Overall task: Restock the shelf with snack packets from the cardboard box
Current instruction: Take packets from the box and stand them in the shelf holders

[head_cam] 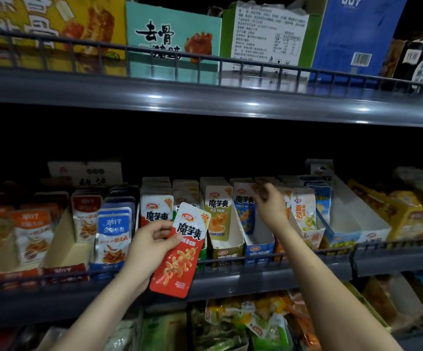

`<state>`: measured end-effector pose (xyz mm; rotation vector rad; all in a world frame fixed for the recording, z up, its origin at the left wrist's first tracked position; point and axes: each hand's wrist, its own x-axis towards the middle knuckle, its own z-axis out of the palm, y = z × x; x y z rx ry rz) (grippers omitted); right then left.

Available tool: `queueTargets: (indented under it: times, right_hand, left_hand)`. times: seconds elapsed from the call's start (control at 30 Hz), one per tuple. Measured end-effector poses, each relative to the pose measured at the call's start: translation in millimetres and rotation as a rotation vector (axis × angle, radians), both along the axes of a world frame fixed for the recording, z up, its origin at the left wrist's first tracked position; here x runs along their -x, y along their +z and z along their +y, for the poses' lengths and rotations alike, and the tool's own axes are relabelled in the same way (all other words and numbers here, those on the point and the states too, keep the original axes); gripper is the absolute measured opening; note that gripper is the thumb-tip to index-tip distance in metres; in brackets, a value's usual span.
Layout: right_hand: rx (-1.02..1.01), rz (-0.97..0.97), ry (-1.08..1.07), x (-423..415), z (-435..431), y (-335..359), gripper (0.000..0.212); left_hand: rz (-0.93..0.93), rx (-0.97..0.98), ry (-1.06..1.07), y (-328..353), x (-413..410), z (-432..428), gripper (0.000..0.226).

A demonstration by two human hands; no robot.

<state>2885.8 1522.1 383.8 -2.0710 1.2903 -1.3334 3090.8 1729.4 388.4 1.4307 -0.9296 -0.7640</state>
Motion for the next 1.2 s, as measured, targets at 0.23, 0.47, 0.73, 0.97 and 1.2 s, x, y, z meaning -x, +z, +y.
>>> queueTargets:
  times: [0.23, 0.47, 0.73, 0.97, 1.2]
  right_hand:
    - [-0.288, 0.072, 0.160, -9.8, 9.0, 1.1, 0.063]
    - [-0.451, -0.380, 0.236, -1.4, 22.7, 0.1, 0.065]
    - [-0.504, -0.462, 0.384, 14.2, 107.5, 1.4, 0.054]
    - [-0.627, -0.386, 0.628, -28.8, 185.0, 11.0, 0.052]
    - [-0.553, -0.027, 0.669, -59.7, 198.9, 6.9, 0.015]
  left_hand:
    - [-0.004, 0.005, -0.006, 1.6, 2.7, 8.1, 0.016]
    - [0.019, 0.038, 0.013, 6.7, 0.7, 12.6, 0.020]
    - [0.087, 0.036, -0.011, 5.9, 1.9, 35.5, 0.017]
    - [-0.010, -0.007, -0.090, -7.5, -3.5, 68.4, 0.016]
    - [-0.094, -0.007, -0.131, -19.8, -24.1, 85.5, 0.017]
